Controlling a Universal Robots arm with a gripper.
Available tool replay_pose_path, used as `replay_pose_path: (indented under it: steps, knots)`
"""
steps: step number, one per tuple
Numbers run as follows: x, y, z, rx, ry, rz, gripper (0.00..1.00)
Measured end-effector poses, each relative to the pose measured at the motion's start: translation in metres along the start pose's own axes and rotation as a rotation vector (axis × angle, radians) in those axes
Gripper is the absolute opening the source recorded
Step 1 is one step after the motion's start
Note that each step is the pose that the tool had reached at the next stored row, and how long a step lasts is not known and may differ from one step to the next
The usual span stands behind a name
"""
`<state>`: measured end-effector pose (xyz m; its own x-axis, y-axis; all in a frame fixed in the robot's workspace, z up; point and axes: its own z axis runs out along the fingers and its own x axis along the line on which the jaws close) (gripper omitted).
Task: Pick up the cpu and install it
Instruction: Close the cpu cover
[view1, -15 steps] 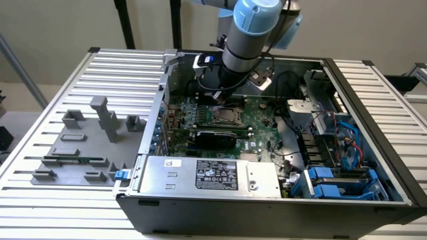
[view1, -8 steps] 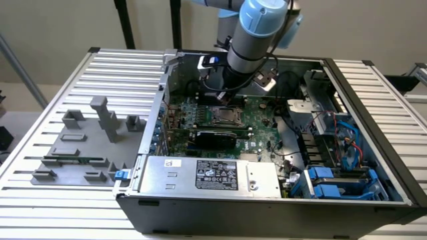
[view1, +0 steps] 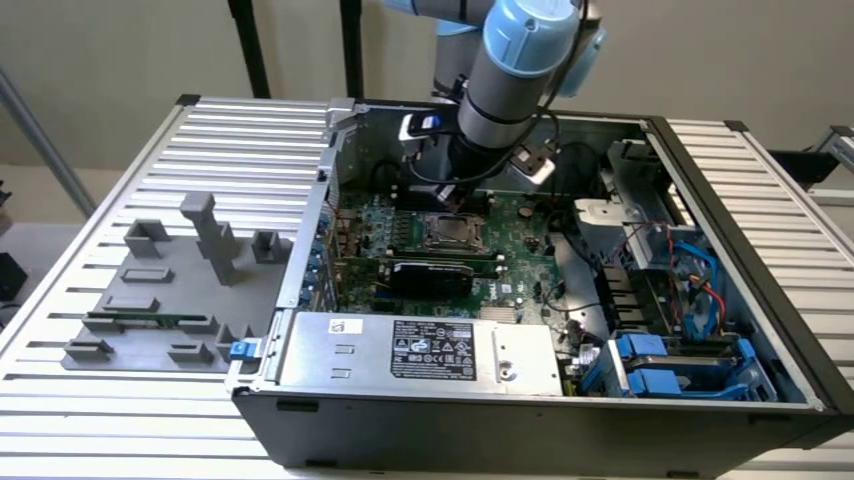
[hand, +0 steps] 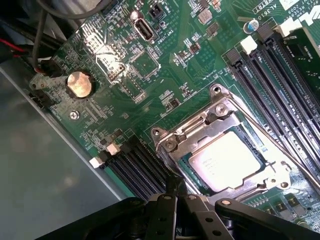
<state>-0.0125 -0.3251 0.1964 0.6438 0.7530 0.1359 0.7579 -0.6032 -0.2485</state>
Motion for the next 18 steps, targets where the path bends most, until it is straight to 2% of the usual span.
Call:
replay_pose_path:
  steps: [12,15,18]
  knots:
    - [0.008,0.0103,-0.0001,0.0068,-0.0042,0.002,0.11]
    - [0.008,0.0121,-0.0003,0.0118,-0.0043,0.003,0.11]
    - [0.008,0.0143,-0.0008,0.0215,-0.0009,0.003,0.11]
